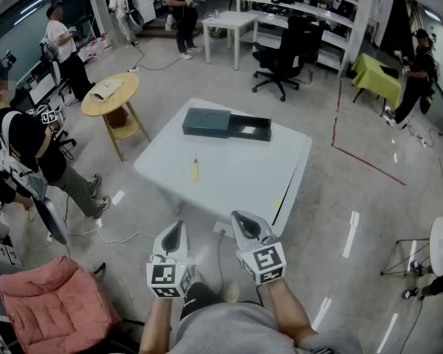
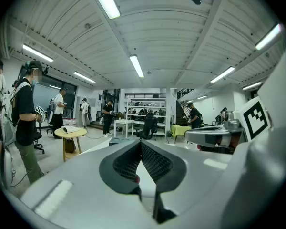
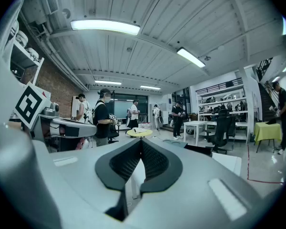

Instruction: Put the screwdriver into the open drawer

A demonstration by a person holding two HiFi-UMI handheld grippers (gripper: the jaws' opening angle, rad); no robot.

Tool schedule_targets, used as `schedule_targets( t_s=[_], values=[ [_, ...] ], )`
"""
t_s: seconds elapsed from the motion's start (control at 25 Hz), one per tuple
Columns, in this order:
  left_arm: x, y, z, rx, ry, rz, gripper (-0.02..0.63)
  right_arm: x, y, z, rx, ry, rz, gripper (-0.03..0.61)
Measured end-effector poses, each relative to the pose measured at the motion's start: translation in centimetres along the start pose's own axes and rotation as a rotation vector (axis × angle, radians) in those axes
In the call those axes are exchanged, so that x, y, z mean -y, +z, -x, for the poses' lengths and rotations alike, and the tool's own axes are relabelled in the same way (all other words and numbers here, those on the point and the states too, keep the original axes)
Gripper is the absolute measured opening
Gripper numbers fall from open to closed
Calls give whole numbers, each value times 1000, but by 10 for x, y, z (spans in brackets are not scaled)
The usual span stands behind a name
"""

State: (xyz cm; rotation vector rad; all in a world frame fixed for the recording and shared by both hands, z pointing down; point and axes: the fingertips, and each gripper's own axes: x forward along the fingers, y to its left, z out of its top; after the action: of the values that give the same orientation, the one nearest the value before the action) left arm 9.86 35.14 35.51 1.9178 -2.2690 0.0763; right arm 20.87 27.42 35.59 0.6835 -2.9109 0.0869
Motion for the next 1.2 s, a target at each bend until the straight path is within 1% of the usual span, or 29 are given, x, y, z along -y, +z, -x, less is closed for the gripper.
schedule_targets(
  t_s=[0.28,0.48,0.72,0.8,1.04,1.2],
  values=[
    [-5,0,-8,-4,7,-5,11,5,1,-8,7,2,-22,3],
    [-10,0,-16,-14,16,-6,11,9,6,-18,35,15,-62,5],
    [-31,3,-31,-22,33,-10,12,12,2,-46,6,36,-74,5],
    [-44,3,-43,-26,33,-9,12,14,0,-62,-3,38,-78,5],
    [-89,9,-101,-40,10,-12,12,29,0,-129,-16,-5,-80,5],
    [-122,8,-145,-69,-26,-18,11,40,-2,-177,-41,-41,-90,5]
  ],
)
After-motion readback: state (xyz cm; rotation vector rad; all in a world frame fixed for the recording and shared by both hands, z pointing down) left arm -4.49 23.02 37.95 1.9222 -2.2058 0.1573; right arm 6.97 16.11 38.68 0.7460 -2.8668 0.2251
